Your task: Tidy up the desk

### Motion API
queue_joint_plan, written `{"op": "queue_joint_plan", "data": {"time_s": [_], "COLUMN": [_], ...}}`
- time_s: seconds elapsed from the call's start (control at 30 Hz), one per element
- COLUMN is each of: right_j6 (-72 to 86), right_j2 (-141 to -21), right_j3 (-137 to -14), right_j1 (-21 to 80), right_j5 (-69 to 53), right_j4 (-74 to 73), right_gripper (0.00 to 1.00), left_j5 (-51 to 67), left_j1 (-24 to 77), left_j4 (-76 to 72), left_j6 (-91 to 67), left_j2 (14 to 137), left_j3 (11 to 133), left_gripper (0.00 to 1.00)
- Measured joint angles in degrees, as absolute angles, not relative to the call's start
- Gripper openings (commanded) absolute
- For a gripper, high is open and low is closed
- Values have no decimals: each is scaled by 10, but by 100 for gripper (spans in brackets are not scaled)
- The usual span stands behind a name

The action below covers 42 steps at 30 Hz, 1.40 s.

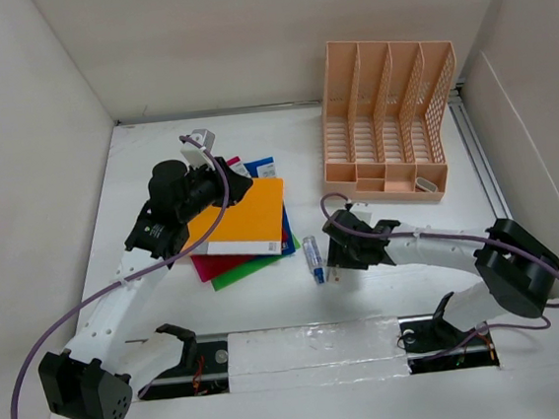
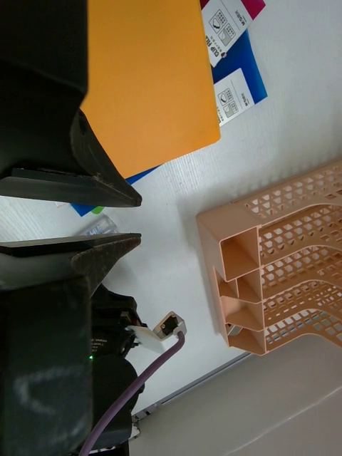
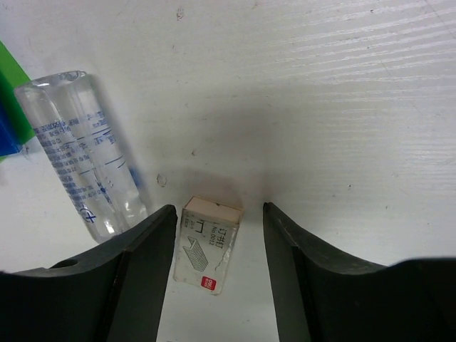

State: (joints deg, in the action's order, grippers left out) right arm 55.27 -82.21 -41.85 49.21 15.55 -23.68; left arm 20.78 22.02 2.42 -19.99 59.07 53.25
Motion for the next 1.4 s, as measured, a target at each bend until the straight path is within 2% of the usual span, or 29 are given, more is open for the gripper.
{"op": "queue_joint_plan", "data": {"time_s": [0.13,0.17,0.27,0.4,0.63,0.83,1.0,1.2,1.4], "right_j6": [553,553,555,554,550,521,496,493,505], "right_j2": [-823,-824,-826,-828,-795,-682,-646,-649,-684], "right_j3": [-418,-418,-419,-423,-434,-434,-432,-411,-407], "right_j1": [492,492,492,492,451,297,168,55,17], "right_j5": [155,154,154,155,174,235,274,320,343], "right_j4": [-240,-240,-239,-240,-246,-199,-142,-82,-42], "right_gripper": [46,39,28,22,21,22,22,19,23], "left_j5": [208,208,208,208,216,233,257,264,264], "left_j1": [220,220,220,220,220,220,220,225,232], "left_j4": [24,24,24,24,19,10,-9,-17,-18], "left_j6": [-200,-200,-200,-200,-201,-213,-229,-233,-232], "left_j2": [591,591,591,590,586,580,557,524,522], "left_j3": [533,533,533,533,532,529,521,517,517], "left_gripper": [19,19,18,19,19,20,23,23,23]}}
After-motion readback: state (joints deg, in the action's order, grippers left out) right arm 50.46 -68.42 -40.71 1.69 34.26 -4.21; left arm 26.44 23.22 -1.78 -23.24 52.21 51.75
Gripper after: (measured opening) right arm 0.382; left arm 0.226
